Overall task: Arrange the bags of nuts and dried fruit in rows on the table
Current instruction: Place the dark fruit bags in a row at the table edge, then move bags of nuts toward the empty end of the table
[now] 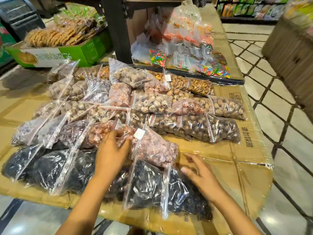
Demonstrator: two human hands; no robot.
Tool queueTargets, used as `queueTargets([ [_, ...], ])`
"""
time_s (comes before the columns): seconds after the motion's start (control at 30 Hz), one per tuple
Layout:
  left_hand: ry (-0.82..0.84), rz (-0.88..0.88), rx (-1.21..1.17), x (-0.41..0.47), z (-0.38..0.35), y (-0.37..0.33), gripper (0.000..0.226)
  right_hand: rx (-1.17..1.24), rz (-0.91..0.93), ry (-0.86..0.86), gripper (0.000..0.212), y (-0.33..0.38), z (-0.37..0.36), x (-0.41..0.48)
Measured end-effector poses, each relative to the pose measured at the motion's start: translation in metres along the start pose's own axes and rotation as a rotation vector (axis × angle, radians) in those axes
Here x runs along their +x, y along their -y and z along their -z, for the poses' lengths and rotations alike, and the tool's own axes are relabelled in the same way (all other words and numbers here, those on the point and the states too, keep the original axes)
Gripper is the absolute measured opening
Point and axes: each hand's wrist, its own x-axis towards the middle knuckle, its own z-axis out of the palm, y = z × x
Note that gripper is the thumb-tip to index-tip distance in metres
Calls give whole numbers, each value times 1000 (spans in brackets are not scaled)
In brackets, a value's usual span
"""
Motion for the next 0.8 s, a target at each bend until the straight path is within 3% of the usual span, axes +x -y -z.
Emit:
queueTargets([
  [0.13,78,-36,-70,58,7,1,57,-41,2,-222,86,56,20,44],
  [0.23,59,-62,4,112,17,3,67,-141,-23,-233,104,91,30,93],
  [0.37,184,-147,75,189,25,11,89,-265,-34,-149,111,114,33,169],
  [0.57,455,-518,351,328,19,12,129,-537,-53,92,122,127,29,256],
  [0.67,568,-639,485,383,7,-6,138,-481,-132,232,127,126,30,276],
  [0.8,778,-710,623,425,-15,-28,151,-546,-138,219,125,123,30,282],
])
